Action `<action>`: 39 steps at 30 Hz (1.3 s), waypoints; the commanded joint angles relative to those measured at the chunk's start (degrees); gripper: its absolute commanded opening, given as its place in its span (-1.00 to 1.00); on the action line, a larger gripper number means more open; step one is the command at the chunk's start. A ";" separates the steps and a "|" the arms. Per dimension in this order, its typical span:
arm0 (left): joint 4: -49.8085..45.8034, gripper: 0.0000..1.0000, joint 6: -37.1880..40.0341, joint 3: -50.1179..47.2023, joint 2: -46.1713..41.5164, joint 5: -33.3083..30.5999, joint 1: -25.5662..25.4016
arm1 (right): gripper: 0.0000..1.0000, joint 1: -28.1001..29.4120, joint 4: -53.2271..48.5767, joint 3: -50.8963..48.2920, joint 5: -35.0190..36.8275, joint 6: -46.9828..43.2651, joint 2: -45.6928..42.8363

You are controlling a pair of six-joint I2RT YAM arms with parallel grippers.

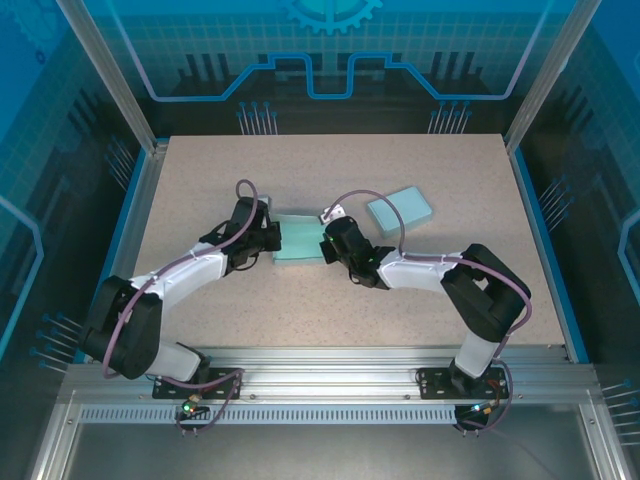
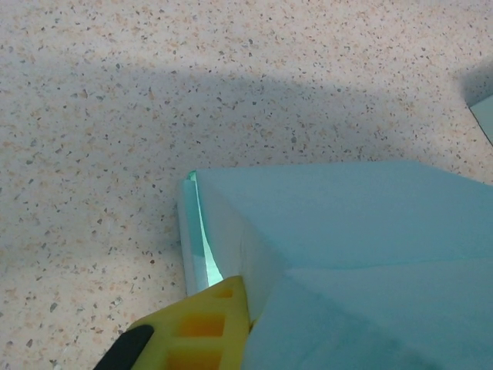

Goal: Fold the paper box

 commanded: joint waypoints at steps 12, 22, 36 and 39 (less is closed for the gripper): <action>6.46 -0.86 -7.20 -2.77 2.93 3.31 -0.04 | -0.97 1.65 -2.52 2.32 -2.41 -0.18 3.05; 10.68 -0.86 -8.79 -6.72 3.84 2.57 -0.60 | -0.97 1.57 -0.89 0.94 -3.12 0.96 3.74; 14.88 -0.58 -10.60 -13.39 0.59 -0.61 -2.92 | -1.00 1.74 5.75 -4.77 0.48 1.77 6.70; 15.51 -0.31 -10.62 -14.66 -2.30 -0.71 -3.18 | -1.00 1.77 6.33 -4.73 1.24 1.88 7.55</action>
